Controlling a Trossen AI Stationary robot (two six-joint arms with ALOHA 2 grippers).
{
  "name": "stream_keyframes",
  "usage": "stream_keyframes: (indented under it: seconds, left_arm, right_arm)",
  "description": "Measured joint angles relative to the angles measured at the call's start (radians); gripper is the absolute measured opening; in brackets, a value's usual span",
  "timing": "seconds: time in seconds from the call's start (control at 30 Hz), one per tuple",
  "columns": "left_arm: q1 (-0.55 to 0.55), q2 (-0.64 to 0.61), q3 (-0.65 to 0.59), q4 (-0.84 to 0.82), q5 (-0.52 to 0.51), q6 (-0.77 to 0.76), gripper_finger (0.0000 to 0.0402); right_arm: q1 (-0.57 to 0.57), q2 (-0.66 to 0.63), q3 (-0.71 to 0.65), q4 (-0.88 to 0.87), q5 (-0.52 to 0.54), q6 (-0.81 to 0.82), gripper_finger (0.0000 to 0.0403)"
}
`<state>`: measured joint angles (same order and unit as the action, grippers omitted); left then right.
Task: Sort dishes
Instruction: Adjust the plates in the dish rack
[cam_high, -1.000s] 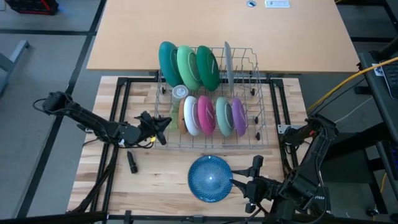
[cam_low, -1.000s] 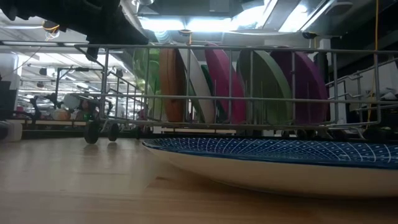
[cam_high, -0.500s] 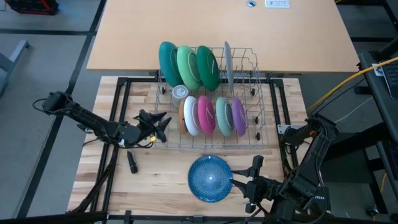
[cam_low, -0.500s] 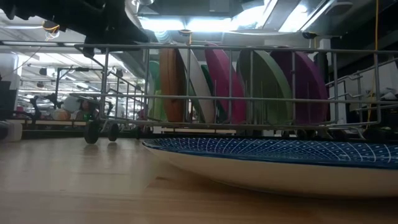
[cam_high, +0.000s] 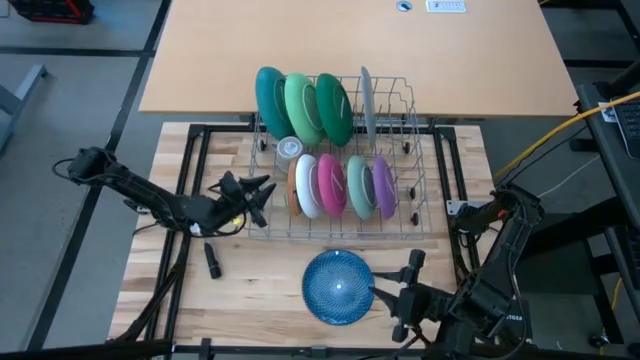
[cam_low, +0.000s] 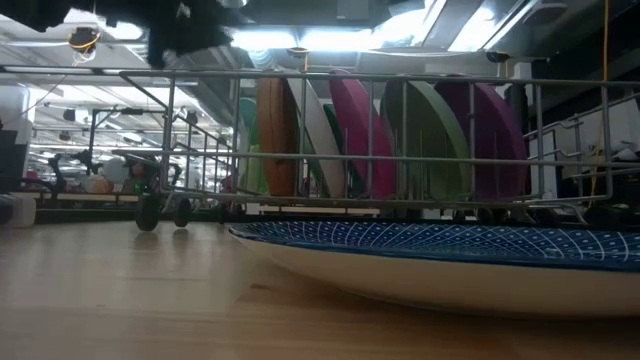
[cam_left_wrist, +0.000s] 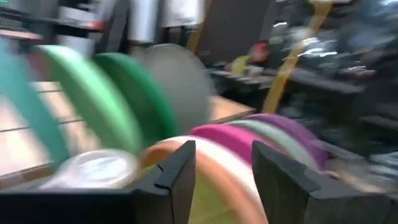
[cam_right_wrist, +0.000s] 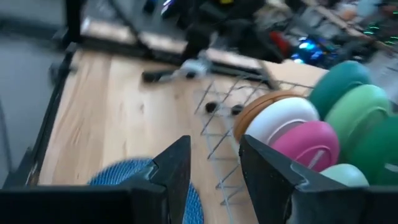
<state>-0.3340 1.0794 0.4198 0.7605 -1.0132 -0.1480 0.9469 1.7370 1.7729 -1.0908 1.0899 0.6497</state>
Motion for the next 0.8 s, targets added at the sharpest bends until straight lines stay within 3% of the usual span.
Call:
stream_keyframes:
  seconds: [0.17, 0.27, 0.4, 0.57, 0.8]
  left_arm:
    - [0.000, 0.000, 0.000, 0.080, 0.229, 0.073, 0.0141]
    - [0.000, 0.000, 0.000, 0.089, 0.295, 0.132, 0.0141]
    - [0.000, 0.000, 0.000, 0.089, 0.365, 0.208, 0.0141]
    - [0.000, 0.000, 0.000, 0.094, 0.522, 0.281, 0.0141]
    - [0.028, 0.001, 0.061, 0.108, 0.580, 0.454, 0.0141]
  right_arm:
    - [-0.027, 0.000, 0.000, -0.002, 0.163, 0.229, 0.0144]
    - [-0.073, 0.000, 0.000, -0.004, 0.188, 0.361, 0.0144]
    - [-0.176, 0.000, 0.000, -0.011, 0.135, 0.472, 0.0144]
    - [-0.299, 0.000, 0.000, -0.029, 0.035, 0.489, 0.0144]
    - [-0.392, -0.028, 0.000, -0.182, 0.024, 0.480, 0.0144]
